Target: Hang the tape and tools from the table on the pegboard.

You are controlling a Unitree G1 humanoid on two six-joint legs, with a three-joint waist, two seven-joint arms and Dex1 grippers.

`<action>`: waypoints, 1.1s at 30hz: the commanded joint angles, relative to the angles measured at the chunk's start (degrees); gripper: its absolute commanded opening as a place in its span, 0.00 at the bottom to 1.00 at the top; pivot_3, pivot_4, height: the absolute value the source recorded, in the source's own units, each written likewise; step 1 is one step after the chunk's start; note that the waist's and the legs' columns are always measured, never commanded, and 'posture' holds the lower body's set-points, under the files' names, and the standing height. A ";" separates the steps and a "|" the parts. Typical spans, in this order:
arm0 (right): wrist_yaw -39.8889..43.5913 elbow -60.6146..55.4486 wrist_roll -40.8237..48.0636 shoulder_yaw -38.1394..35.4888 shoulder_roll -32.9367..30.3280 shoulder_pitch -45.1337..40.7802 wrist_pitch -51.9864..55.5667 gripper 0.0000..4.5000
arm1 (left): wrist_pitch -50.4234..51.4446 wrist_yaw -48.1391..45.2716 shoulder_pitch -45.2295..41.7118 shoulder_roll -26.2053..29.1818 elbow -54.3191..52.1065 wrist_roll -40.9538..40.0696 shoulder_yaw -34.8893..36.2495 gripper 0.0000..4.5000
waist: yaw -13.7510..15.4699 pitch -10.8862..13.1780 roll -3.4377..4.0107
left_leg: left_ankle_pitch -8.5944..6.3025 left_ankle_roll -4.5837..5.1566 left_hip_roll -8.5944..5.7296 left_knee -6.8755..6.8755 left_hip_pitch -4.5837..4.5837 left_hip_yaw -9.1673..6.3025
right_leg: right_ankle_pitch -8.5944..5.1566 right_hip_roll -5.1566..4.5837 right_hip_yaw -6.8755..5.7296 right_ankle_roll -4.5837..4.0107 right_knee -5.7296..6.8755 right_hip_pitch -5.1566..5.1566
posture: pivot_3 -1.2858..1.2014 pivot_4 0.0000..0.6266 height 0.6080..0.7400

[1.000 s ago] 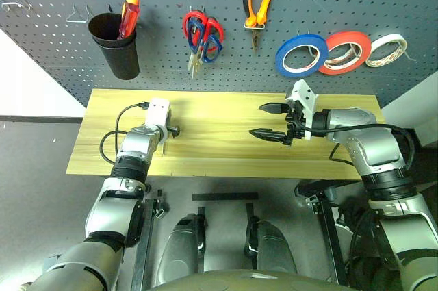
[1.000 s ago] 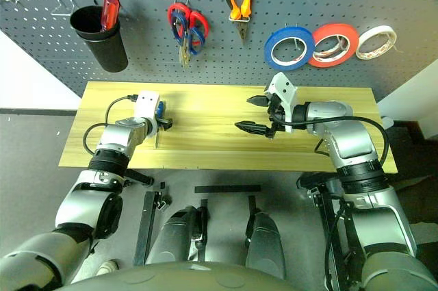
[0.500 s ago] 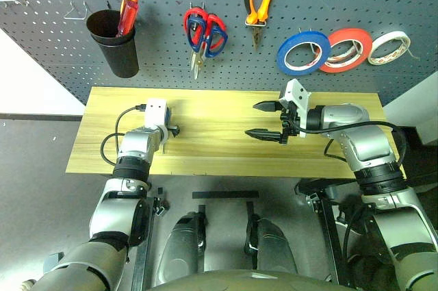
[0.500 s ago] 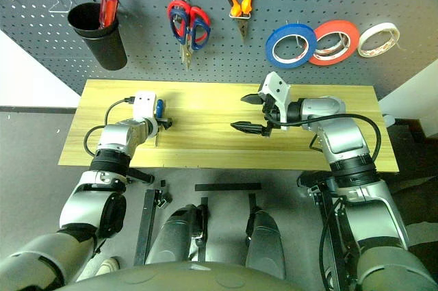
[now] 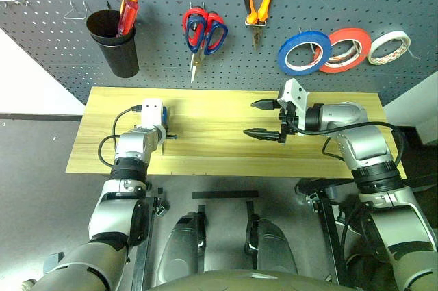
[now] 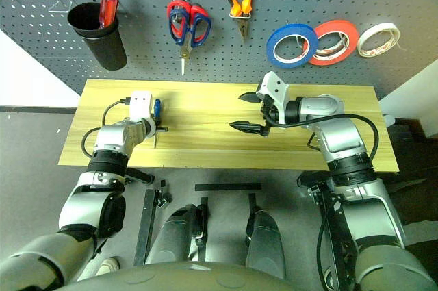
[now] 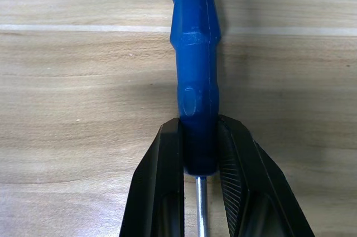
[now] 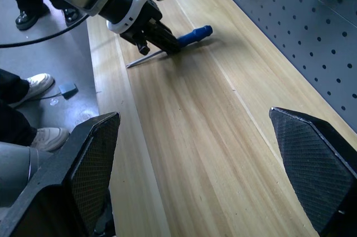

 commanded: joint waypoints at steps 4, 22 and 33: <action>0.03 -12.98 6.54 -6.78 -3.69 5.95 5.35 1.00 | -14.74 -14.03 8.22 3.25 -16.25 -2.55 -3.02 0.11 | 0.19 -0.03 -0.01 | 0.01 -0.02 0.00 -0.01 -0.13 -0.06 | 0.00 0.00 -0.08 0.00 -0.07 -0.05 | 0.58 0.40 0.78; -7.37 -28.06 21.50 -18.92 -6.03 10.02 15.87 1.00 | -51.52 -36.62 5.16 2.14 -26.42 -26.26 8.46 0.11 | 0.47 -2.81 -0.23 | -0.01 0.00 -0.04 0.00 -0.33 -0.08 | 0.12 0.06 -0.24 0.00 -0.58 0.04 | 0.59 0.19 0.78; -8.66 -26.75 26.43 -20.05 -6.38 3.64 17.88 1.00 | -47.05 -35.11 -6.12 8.00 -22.28 -31.21 12.22 0.11 | 0.38 -4.48 -0.32 | -0.01 0.01 -0.03 -0.01 -0.32 -0.10 | 0.12 0.12 -0.26 0.02 -0.60 0.08 | 0.59 0.16 0.78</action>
